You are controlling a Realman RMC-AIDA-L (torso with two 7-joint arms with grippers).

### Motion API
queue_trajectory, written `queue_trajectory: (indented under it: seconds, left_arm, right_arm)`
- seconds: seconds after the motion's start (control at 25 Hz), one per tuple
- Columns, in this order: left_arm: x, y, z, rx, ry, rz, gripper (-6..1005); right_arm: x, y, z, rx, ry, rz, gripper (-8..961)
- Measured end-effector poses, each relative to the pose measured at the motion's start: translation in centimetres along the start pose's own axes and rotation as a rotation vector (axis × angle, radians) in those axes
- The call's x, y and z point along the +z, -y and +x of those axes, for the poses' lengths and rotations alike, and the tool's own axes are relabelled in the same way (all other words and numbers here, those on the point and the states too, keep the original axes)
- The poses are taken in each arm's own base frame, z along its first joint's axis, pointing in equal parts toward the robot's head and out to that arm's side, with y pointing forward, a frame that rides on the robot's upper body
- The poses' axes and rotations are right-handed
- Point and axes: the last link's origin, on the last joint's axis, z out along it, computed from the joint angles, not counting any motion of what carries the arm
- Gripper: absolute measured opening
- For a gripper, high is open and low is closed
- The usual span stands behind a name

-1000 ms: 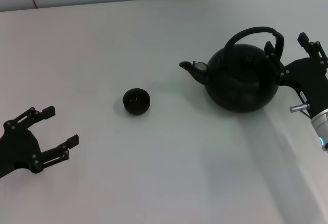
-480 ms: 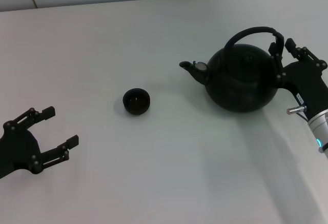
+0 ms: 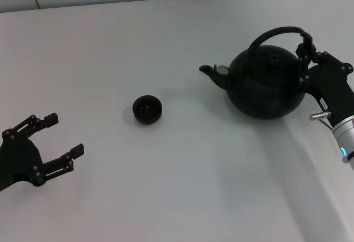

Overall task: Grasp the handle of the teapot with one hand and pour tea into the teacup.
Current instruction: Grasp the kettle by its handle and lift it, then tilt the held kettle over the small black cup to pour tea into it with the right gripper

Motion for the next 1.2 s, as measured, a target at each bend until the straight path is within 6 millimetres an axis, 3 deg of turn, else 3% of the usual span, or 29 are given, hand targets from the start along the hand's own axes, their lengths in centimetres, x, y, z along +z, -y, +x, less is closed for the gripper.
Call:
queue_trajectory:
  seconds: [0.84,1.2]
  left_arm:
    - [0.0,-0.1,-0.1,-0.003,-0.001,0.001,863]
    - [-0.1,-0.2,-0.1,-0.005,-0.002,0.001,864]
  right_arm:
    - [0.8,1.0,-2.1,-0.044,0.115,-0.04,87]
    - [2.9,1.0,-2.8,-0.064,0.109,-0.226,91]
